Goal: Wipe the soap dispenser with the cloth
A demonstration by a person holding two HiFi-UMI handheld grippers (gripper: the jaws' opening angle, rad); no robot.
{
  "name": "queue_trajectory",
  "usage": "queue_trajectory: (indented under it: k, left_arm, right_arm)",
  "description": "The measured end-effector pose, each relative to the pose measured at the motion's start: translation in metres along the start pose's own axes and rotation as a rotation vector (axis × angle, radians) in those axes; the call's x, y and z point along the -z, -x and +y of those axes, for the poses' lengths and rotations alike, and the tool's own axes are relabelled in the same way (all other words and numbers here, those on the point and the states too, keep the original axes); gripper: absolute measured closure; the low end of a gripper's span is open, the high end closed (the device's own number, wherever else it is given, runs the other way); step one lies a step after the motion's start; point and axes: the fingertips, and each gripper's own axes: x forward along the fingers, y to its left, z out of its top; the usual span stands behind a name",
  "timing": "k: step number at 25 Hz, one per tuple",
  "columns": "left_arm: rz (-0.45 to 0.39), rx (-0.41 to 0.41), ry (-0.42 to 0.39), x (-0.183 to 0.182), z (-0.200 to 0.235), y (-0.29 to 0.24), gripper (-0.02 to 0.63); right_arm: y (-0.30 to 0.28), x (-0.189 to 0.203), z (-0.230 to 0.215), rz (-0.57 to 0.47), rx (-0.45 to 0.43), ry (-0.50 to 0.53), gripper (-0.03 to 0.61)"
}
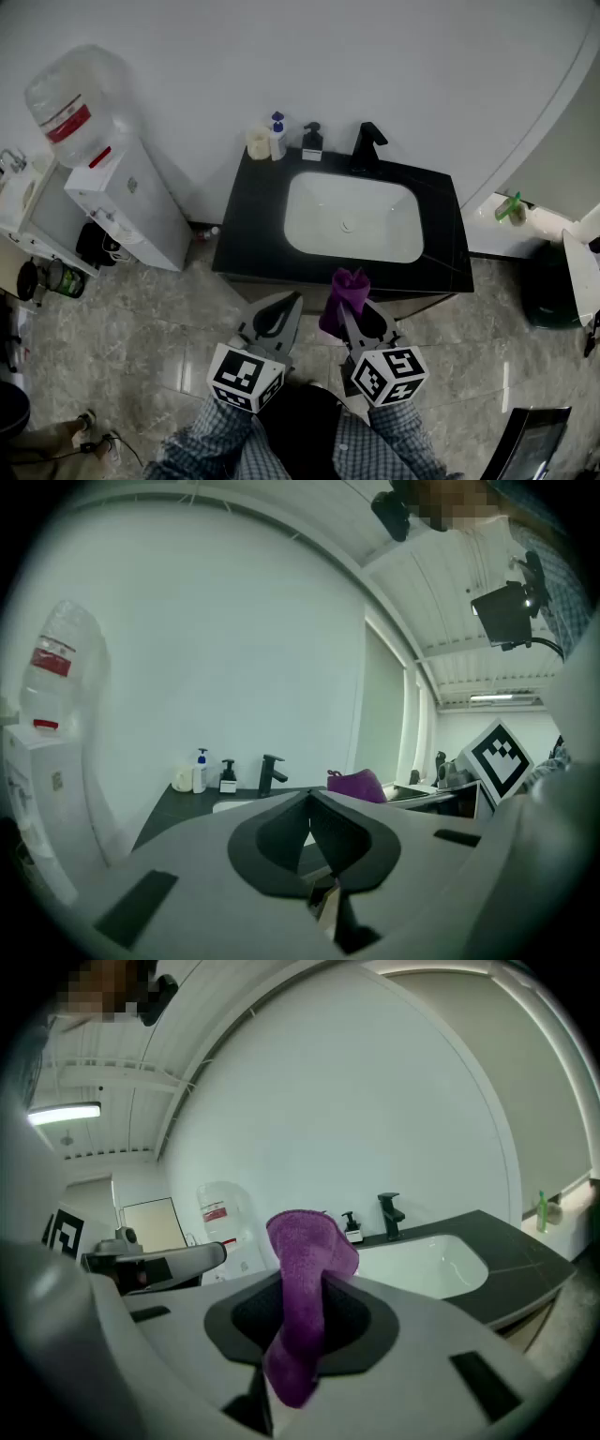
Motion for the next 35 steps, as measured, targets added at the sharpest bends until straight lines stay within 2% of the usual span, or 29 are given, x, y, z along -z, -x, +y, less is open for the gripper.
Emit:
queue_trajectory:
  k: [35]
  left_arm:
    - [0.001, -0.008, -0.007, -0.0014, -0.007, -0.0033, 0.603]
  right_arm:
    - [0.0031, -0.0013, -0.0065, -0.004, -0.008, -0.022, 0.489]
